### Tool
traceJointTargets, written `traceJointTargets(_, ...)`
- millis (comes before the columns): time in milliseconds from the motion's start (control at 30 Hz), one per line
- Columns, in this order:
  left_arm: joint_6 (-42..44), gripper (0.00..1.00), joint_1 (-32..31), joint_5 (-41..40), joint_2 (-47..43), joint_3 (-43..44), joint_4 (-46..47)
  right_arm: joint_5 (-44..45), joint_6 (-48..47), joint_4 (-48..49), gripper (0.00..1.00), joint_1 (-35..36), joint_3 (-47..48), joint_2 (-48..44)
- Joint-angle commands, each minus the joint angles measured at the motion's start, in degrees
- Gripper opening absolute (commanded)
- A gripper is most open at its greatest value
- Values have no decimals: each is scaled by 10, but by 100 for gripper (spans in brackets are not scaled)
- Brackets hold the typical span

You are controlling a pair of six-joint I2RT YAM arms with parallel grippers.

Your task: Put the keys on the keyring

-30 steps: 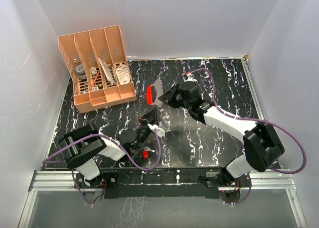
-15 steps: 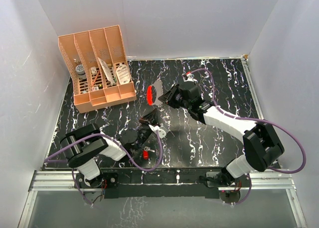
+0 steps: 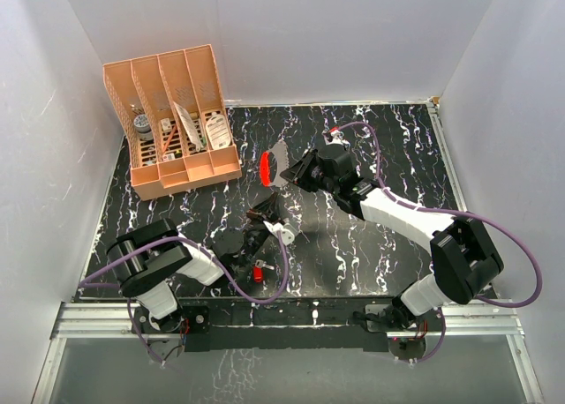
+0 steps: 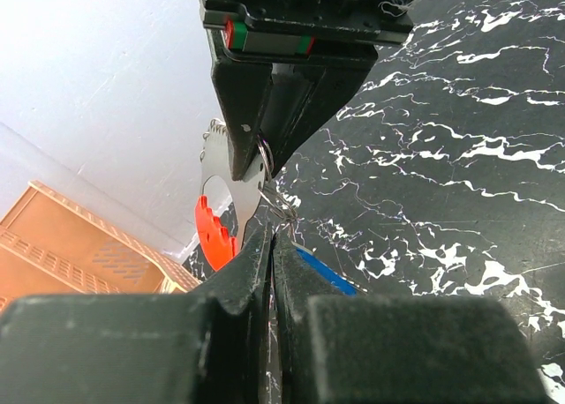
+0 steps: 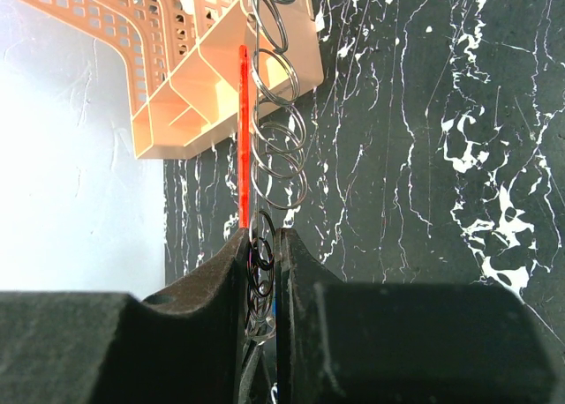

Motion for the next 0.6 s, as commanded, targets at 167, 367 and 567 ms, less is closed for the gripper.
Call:
traceJointTargets(167, -11, 0, -3, -17, -13, -7, 105, 4, 17, 30, 0, -3, 29, -28)
traceJointTargets(367, -17, 2, -3, -23, -17, -9, 105, 6, 20, 31, 0, -3, 27, -32)
traceJointTargets(567, -25, 13, -3, -31, -19, -13, 105, 9, 22, 33, 0, -3, 26, -34)
